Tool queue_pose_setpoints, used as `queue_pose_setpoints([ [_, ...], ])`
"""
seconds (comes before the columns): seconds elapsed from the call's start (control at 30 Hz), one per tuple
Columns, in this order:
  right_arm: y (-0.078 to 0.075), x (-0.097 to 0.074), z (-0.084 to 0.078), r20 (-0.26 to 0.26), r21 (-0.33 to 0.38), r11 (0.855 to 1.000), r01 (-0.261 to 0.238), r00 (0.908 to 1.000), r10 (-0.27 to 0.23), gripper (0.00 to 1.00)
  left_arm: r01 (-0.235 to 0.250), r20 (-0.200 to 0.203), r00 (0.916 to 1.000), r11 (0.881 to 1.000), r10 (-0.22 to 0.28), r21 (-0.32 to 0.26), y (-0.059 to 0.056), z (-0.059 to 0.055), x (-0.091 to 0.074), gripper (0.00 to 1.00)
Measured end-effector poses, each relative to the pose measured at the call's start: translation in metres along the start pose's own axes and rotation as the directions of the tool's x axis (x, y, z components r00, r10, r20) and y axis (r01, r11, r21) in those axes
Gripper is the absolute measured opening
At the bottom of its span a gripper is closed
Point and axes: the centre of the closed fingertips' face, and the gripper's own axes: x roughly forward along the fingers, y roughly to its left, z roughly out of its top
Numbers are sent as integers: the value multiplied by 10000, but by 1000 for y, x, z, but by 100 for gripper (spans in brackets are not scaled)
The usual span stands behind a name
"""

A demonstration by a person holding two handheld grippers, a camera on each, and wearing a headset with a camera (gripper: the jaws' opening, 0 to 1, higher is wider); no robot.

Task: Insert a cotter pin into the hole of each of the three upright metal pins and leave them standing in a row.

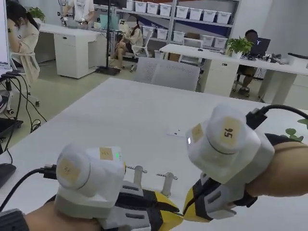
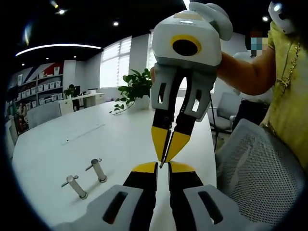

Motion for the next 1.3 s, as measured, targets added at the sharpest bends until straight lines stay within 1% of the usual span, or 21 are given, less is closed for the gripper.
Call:
queue_pose_setpoints([
  [0.23, 2, 2, -1, -61, -100, 9999, -115, 9999, 114, 2, 63, -128, 9999, 9999, -61, 119, -2, -3, 2, 4],
  [0.27, 4, 2, -1, -52, -107, 9998, -196, 9998, 195, 2, 71, -133, 9999, 9999, -69, 127, -1, -4, 2, 2],
  [0.3, 5, 3, -1, -83, -180, 9995, -249, 9997, 248, 2, 154, -141, 9998, 9998, -152, 104, -3, -4, 2, 2],
  [0.33, 5, 3, -1, -98, -217, 9995, -220, 9997, 218, 2, 127, -147, 9998, 9998, -125, 134, -2, -4, 2, 2],
  [0.57, 8, 4, -3, -213, -521, 9978, -418, 9989, 408, 2, 327, -186, 9993, 9993, -324, 170, -6, -5, 3, 1],
  [0.7, 9, 4, -2, -171, -648, 9969, -439, 9989, 429, 2, 409, -188, 9990, 9989, -405, 208, -7, -5, 3, 0],
  [0.9, 11, 4, -2, -88, -654, 9965, -512, 9987, 507, 2, 529, -159, 9985, 9982, -525, 296, -9, -5, 2, 0],
  [1.3, 11, 4, -3, -52, -606, 9964, -592, 9982, 590, 4, 590, -148, 9982, 9982, -588, 127, -9, -6, 3, 0],
])
